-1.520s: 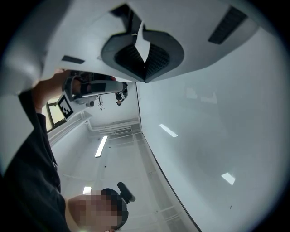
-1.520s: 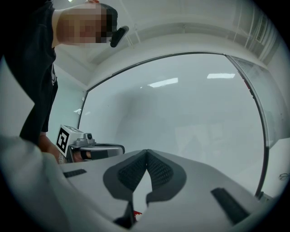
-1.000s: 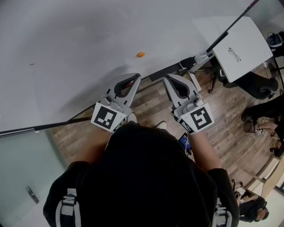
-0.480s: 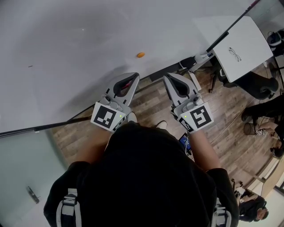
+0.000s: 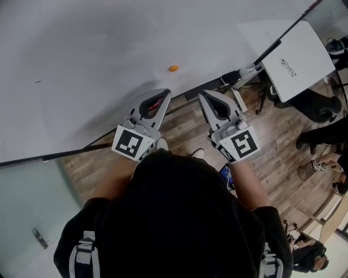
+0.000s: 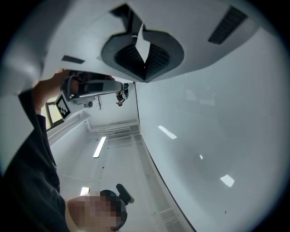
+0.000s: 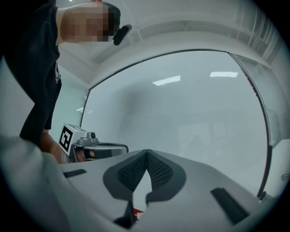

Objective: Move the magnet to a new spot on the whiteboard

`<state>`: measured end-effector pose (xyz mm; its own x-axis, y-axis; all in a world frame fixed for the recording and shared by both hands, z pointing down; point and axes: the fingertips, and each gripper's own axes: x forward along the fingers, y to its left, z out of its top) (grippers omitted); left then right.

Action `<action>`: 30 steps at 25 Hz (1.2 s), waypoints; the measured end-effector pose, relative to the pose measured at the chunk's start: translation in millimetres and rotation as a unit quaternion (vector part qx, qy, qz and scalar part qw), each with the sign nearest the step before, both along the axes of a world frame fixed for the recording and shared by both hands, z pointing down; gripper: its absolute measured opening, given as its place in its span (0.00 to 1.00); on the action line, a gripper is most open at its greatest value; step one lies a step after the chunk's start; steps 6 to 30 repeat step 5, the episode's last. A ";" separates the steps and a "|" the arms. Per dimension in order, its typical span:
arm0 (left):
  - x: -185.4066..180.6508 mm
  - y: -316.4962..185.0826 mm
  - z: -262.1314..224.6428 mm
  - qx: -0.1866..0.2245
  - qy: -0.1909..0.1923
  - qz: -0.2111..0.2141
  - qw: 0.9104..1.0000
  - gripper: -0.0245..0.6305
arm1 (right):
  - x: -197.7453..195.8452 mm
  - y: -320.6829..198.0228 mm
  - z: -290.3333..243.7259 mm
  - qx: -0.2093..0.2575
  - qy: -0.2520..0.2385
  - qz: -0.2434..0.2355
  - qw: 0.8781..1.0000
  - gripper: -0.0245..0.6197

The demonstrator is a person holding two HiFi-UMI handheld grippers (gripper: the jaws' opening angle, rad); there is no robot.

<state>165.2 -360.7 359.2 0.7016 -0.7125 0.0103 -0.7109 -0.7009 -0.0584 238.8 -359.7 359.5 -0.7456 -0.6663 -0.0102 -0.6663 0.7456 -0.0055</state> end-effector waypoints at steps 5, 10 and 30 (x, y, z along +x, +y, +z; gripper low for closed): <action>-0.2 0.6 -1.4 0.001 0.000 0.003 1.000 0.04 | 0.6 -1.6 0.0 -0.004 -0.004 0.002 1.000 0.02; -0.2 0.6 -1.4 0.001 0.000 0.003 1.000 0.04 | 0.6 -1.6 0.0 -0.004 -0.004 0.002 1.000 0.02; -0.2 0.6 -1.4 0.001 0.000 0.003 1.000 0.04 | 0.6 -1.6 0.0 -0.004 -0.004 0.002 1.000 0.02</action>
